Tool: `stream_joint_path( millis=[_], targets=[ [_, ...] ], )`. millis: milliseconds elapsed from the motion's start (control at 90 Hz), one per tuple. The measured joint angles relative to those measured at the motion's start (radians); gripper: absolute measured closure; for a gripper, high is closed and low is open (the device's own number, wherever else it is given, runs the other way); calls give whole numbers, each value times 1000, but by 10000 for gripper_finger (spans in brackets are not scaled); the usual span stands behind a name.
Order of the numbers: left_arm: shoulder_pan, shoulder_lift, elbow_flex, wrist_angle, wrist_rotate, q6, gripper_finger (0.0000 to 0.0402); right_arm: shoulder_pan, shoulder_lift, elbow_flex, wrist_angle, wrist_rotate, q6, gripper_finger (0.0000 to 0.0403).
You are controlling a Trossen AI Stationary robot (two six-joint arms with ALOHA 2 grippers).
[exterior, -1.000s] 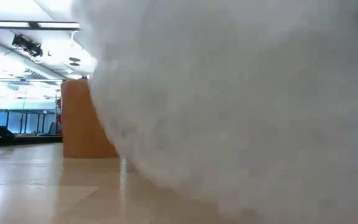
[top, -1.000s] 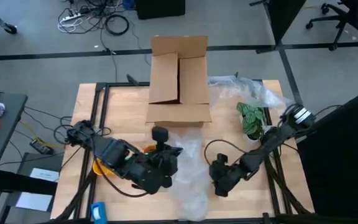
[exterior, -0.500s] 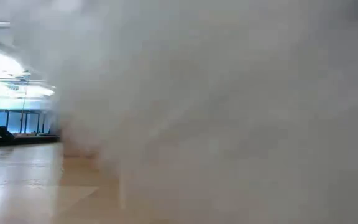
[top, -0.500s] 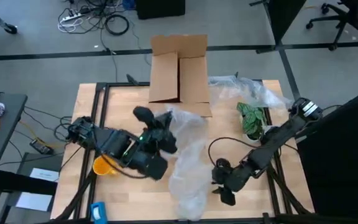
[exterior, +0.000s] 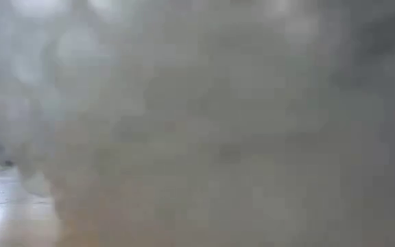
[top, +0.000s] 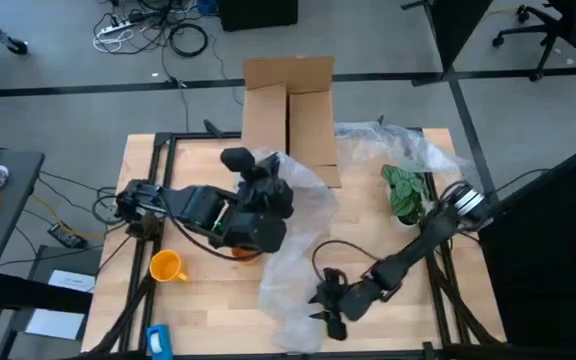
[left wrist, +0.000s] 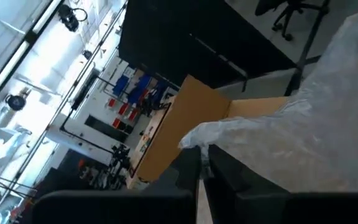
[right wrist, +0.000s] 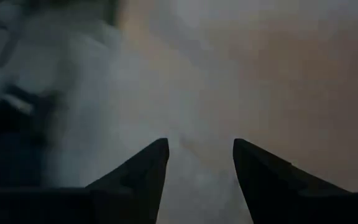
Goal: Wrap mug
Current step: Wrap the orange cup with the bubble wrap
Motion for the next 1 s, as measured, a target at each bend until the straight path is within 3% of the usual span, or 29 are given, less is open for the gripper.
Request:
stream_joint_path(
  millis=[244, 433, 633, 711, 833, 911, 1000],
  targets=[
    [-29, 0, 0, -188, 2, -185, 402, 26, -50, 11, -398, -155, 208, 264],
    [-40, 0, 0, -345, 50, -358, 401, 124, -240, -6, -784, -303, 272, 283],
    [-53, 1, 0, -372, 136, -417, 401, 252, -475, -4, -1284, -338, 602, 287],
    [-57, 2, 0, -373, 165, -424, 401, 311, -553, -5, -1373, -288, 739, 287],
    [-64, 3, 0, -374, 210, -443, 401, 370, -644, -5, -1323, -130, 834, 286],
    [-68, 3, 0, -373, 239, -447, 401, 389, -667, -3, -1191, 34, 796, 287],
    [-73, 3, 0, -372, 271, -461, 401, 394, -656, -3, -976, 206, 633, 288]
  ],
)
